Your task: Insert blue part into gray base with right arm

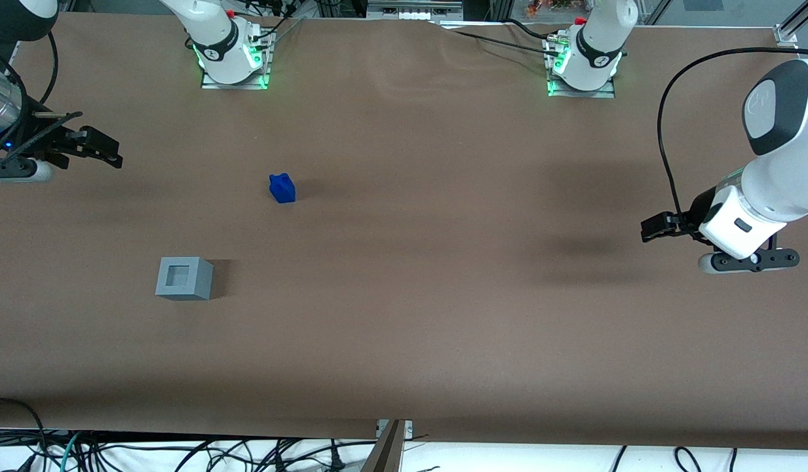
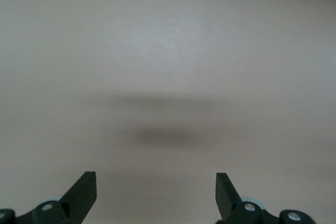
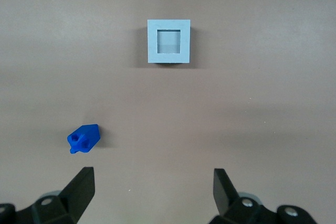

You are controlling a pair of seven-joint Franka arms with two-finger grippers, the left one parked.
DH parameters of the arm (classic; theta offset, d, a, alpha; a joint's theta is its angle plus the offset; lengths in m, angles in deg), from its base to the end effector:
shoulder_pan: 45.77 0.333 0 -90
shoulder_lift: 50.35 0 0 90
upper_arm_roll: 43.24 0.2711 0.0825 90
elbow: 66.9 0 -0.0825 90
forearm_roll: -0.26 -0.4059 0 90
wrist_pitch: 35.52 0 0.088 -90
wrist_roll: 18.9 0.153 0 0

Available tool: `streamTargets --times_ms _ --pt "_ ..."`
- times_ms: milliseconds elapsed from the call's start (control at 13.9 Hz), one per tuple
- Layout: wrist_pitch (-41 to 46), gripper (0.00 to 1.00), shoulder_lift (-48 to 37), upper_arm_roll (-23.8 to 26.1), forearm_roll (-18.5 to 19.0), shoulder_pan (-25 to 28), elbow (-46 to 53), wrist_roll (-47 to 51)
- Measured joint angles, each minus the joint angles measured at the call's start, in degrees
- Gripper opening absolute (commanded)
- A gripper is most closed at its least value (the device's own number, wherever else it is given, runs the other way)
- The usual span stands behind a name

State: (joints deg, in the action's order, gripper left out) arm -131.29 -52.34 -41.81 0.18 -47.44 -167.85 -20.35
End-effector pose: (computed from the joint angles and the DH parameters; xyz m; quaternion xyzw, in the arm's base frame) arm 0.5662 -0.0021 0.4674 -0.9996 -0.0104 0.0278 0.0007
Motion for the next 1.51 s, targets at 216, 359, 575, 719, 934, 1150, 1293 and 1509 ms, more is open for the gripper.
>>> streamTargets --times_ms 216,359,575,719,934,1150,1293,1509 --pt "0.10 1.00 0.00 0.00 0.01 0.00 0.00 0.99" --pt "0.12 1.00 0.01 0.00 0.01 0.00 0.00 1.11" --pt "0.14 1.00 0.04 0.00 0.01 0.01 0.00 1.13" --pt "0.16 1.00 0.11 0.00 0.01 0.01 0.00 1.13" --pt "0.17 1.00 0.18 0.00 0.01 0.01 0.00 1.13" --pt "0.19 1.00 0.19 0.00 0.01 0.02 0.00 1.13" --pt "0.22 1.00 0.20 0.00 0.01 0.03 0.00 1.13" --pt "0.24 1.00 0.23 0.00 0.01 0.03 0.00 1.14"
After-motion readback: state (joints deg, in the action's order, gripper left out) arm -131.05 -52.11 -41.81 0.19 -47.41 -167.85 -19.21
